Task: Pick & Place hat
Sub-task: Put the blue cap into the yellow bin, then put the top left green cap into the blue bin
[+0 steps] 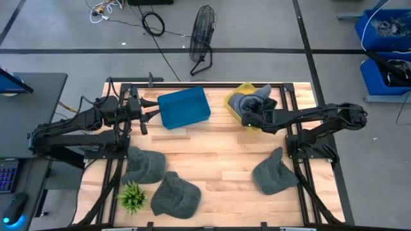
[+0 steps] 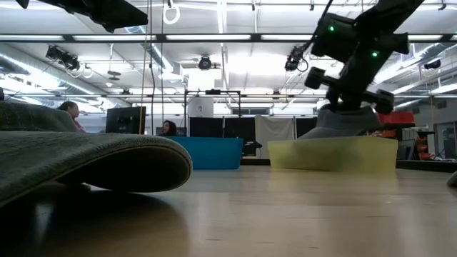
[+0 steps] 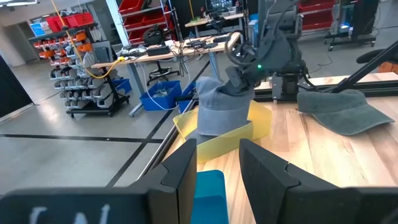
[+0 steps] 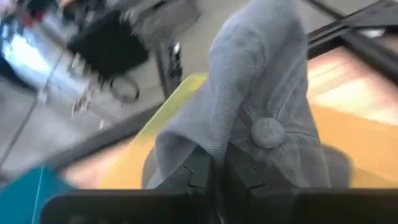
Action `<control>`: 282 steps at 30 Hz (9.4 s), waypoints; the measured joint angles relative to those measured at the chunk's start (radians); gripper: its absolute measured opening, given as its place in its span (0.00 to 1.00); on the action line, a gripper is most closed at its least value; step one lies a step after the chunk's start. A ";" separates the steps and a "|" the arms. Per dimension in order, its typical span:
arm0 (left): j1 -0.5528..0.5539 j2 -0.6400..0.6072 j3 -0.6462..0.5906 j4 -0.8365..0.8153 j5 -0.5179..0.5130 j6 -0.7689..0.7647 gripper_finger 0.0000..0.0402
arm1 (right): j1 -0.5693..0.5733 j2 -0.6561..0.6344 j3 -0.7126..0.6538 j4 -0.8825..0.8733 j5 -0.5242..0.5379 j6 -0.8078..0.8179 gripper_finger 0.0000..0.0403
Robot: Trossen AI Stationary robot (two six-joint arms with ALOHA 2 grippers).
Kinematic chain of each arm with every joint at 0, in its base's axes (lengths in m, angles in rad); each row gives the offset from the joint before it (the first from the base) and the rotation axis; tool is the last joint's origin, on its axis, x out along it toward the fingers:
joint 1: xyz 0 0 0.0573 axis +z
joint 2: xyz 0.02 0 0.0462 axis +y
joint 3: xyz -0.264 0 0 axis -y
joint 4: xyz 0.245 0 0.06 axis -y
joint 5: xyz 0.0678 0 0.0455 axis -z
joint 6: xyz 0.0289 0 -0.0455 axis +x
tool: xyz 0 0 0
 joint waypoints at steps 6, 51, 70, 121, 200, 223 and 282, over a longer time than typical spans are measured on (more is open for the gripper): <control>0.000 0.000 0.000 -0.011 0.000 -0.001 0.31 | -0.003 0.000 0.000 0.070 -0.158 -0.231 0.10; 0.000 0.000 0.000 0.042 0.000 -0.079 0.31 | -0.050 -0.066 0.244 -0.257 -0.513 -2.190 0.46; 0.000 0.000 0.000 0.042 0.000 -0.079 0.31 | -0.122 0.250 0.244 -0.209 -0.622 -2.205 0.44; 0.000 0.000 0.000 0.008 -0.001 -0.080 0.31 | -0.175 0.333 0.438 -0.331 -0.677 -1.185 0.04; -0.139 0.255 0.000 -0.426 0.091 -0.484 0.31 | 0.073 -0.224 0.059 0.242 -0.904 -1.530 0.28; -0.538 0.305 0.000 -0.724 0.090 -1.405 0.31 | 0.072 -0.224 0.059 0.258 -0.903 -1.516 0.28; -0.377 0.714 0.418 -0.813 -0.622 -1.384 0.02 | 0.072 -0.223 0.059 0.189 -0.903 -1.514 0.42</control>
